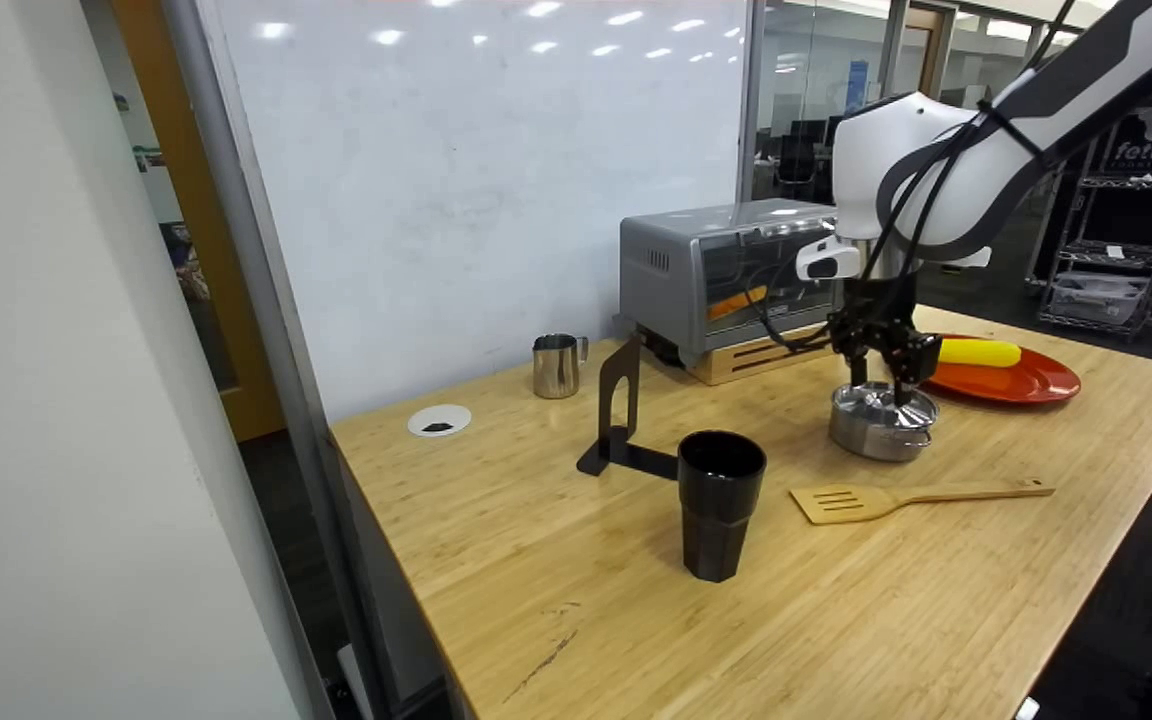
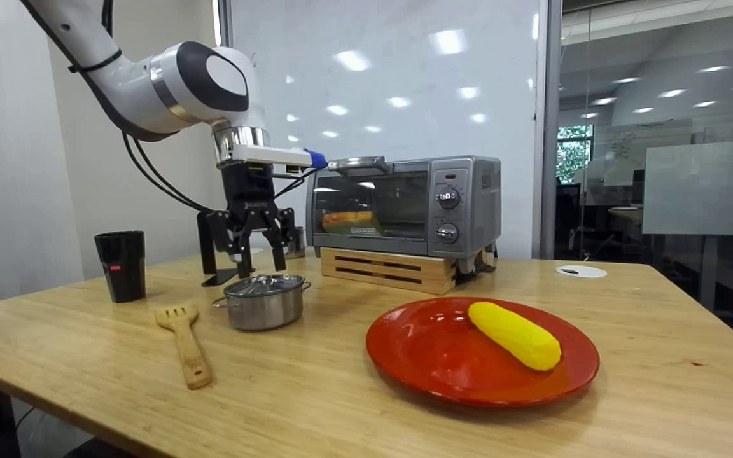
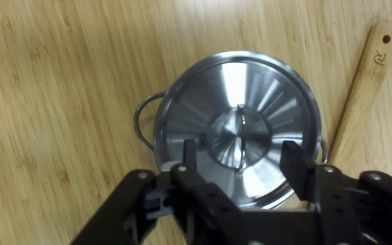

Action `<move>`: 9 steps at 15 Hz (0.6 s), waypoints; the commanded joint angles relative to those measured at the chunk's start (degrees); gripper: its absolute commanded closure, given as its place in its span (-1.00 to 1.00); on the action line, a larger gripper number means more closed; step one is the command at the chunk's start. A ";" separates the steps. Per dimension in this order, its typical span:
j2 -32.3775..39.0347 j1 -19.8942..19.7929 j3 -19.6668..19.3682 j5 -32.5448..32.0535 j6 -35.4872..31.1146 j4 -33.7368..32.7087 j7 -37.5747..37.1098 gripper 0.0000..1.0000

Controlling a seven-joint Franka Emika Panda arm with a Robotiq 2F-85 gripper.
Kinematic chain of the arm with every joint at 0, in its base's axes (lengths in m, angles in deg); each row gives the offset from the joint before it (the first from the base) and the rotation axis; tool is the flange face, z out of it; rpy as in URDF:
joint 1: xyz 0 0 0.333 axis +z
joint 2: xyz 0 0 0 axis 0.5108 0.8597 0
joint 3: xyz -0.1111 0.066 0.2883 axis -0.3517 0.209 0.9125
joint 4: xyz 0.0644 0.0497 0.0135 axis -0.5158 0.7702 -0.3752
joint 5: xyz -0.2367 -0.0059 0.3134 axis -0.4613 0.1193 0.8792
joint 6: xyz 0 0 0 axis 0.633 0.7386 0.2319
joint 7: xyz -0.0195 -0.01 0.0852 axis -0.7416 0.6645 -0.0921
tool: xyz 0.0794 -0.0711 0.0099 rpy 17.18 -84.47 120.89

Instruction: Take the white box out of the silver pot then close the pot

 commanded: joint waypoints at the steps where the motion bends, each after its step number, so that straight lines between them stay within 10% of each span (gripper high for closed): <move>1: -0.01 -0.17 0.25 -1.52 -2.30 1.04 -0.37 0.26; 6: -0.22 -0.18 0.25 -1.32 -2.79 1.17 -0.30 0.96; 9: -0.34 -0.15 0.26 -1.30 -2.96 1.25 -0.41 1.00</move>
